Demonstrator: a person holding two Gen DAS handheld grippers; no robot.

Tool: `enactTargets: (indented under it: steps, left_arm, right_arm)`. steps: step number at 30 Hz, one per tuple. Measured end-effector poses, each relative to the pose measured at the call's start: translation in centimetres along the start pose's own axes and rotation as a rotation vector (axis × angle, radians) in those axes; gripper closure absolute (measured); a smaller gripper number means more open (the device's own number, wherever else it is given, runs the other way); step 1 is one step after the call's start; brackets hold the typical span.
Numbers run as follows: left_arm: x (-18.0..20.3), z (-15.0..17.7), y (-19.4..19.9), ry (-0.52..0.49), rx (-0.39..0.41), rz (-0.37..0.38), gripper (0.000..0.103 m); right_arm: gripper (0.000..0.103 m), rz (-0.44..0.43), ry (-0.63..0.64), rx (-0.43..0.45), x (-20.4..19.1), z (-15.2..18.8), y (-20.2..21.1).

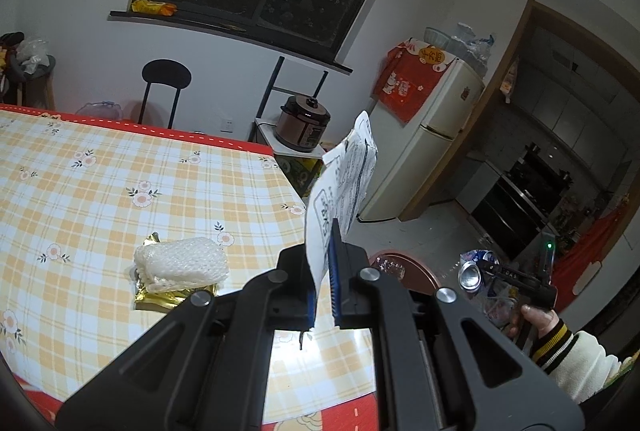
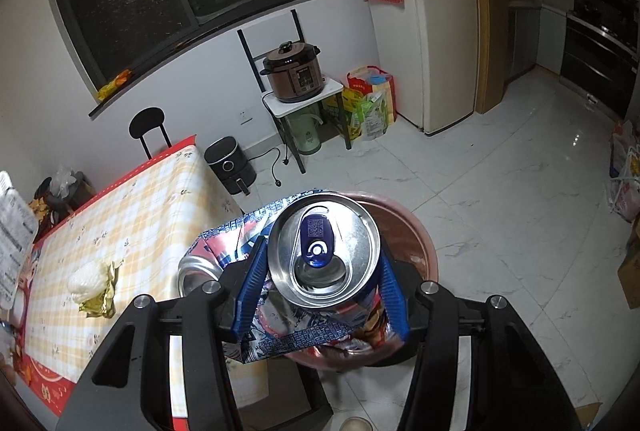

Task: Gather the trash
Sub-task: 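Carry the blue can to the bin and open the right gripper while left holds card, then carry the paper card in the left gripper over the bin and open it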

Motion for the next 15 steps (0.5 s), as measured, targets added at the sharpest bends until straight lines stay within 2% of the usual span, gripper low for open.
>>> enactTargets:
  steps: [5, 7, 11, 13, 15]
  left_arm:
    - [0.8, 0.4, -0.4, -0.004, 0.003, -0.034, 0.094]
    - [1.2, 0.5, -0.6, -0.011, 0.0, -0.043, 0.094]
    - [2.0, 0.5, -1.2, -0.026, -0.009, -0.044, 0.094]
    - [2.9, 0.6, -1.8, -0.041, -0.018, -0.035, 0.094]
    - [3.8, 0.7, -2.6, -0.053, -0.03, -0.023, 0.094]
  right_arm:
    - [0.049, -0.043, 0.011, -0.011, 0.4, -1.4, -2.0]
    - [0.033, -0.04, 0.011, 0.0, 0.6, -2.0, -2.3]
    - [0.026, -0.045, 0.006, 0.035, 1.0, -3.4, -1.9]
    - [0.013, -0.038, 0.004, 0.059, 1.2, -3.9, -1.0]
    - [0.008, -0.019, 0.006, 0.082, 1.7, -4.4, 0.1]
Point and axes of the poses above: each gripper's, at about its wrist camera, not at the fingertips, and y roughly against the way its jaws point, x to its right, z to its underside, the point moved 10 cm from there along -y, roughly the way its jaws point, and after that the axes turned 12 degrees about y, right-handed, at the moved point
